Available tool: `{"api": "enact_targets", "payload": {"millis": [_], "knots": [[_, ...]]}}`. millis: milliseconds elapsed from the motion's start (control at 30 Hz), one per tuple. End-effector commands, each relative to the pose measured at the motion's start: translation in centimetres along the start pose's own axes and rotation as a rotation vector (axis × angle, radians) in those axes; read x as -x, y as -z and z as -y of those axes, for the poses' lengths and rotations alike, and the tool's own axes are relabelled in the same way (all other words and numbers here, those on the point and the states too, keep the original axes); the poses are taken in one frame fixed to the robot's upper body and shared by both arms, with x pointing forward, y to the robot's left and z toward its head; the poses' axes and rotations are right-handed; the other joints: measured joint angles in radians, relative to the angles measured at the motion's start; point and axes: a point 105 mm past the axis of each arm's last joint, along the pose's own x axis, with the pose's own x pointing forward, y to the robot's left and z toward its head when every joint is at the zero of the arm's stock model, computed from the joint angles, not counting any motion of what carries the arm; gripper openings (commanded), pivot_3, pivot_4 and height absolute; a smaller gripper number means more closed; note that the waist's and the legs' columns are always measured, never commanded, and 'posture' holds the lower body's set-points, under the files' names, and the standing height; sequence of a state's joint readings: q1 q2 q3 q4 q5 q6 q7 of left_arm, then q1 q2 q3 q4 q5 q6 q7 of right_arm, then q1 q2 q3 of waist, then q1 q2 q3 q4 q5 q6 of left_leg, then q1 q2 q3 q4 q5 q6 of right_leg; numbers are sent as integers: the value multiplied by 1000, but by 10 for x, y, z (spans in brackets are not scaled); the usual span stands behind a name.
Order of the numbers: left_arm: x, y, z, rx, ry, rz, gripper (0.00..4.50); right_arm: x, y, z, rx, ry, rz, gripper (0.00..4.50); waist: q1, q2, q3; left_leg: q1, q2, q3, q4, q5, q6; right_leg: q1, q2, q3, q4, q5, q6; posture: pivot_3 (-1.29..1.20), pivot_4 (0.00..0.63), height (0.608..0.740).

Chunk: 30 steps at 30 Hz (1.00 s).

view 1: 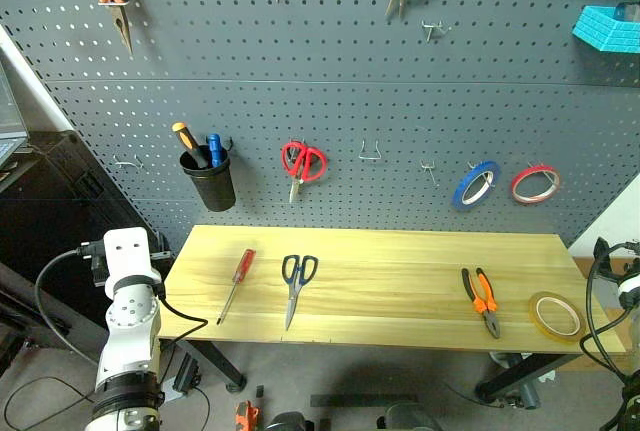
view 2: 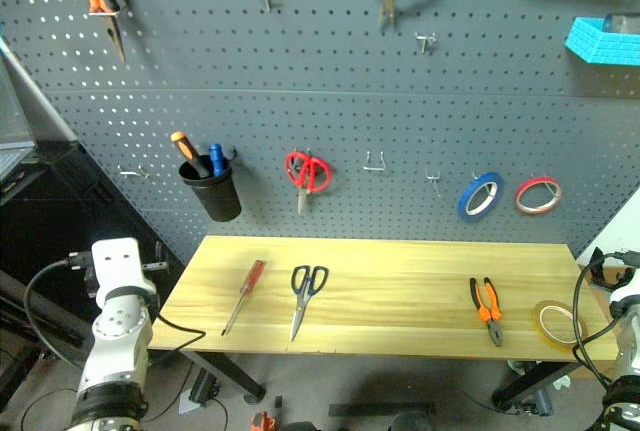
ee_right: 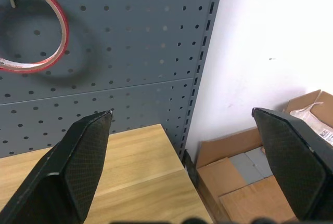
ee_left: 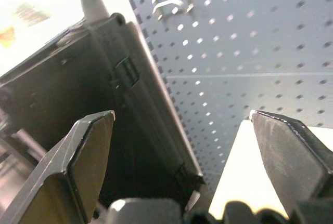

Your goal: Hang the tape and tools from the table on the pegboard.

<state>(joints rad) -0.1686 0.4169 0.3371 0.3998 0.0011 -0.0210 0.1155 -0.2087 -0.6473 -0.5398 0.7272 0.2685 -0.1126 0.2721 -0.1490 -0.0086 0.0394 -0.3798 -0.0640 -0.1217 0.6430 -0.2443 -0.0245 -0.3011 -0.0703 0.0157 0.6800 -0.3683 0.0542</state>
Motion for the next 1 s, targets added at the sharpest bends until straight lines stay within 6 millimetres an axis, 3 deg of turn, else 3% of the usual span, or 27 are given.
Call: {"api": "enact_targets", "payload": {"millis": [33,667,800,1000], "knots": [[-5,-18,-4,-21,-1,68,4477,-1,-22,9,-1,17,73,4500,0,0,0,0,0,1,0,0,0,-1,0,0,0,0,0,-193,13,740],[-4,-29,8,-50,77,103,4477,3,-16,-7,59,-68,55,4500,1,-1,1,-1,4,9,0,-2,3,0,1,4,0,0,0,-200,25,740],[-3,-41,26,-67,156,147,4477,6,-16,-11,46,-85,63,4500,1,-1,1,-1,4,10,0,-2,3,0,1,4,0,0,0,-206,26,740],[-4,-48,35,-52,184,163,4477,8,-15,-12,41,-86,58,4500,1,-1,1,0,5,11,0,-2,3,-2,1,7,0,0,0,-218,30,740]]}}
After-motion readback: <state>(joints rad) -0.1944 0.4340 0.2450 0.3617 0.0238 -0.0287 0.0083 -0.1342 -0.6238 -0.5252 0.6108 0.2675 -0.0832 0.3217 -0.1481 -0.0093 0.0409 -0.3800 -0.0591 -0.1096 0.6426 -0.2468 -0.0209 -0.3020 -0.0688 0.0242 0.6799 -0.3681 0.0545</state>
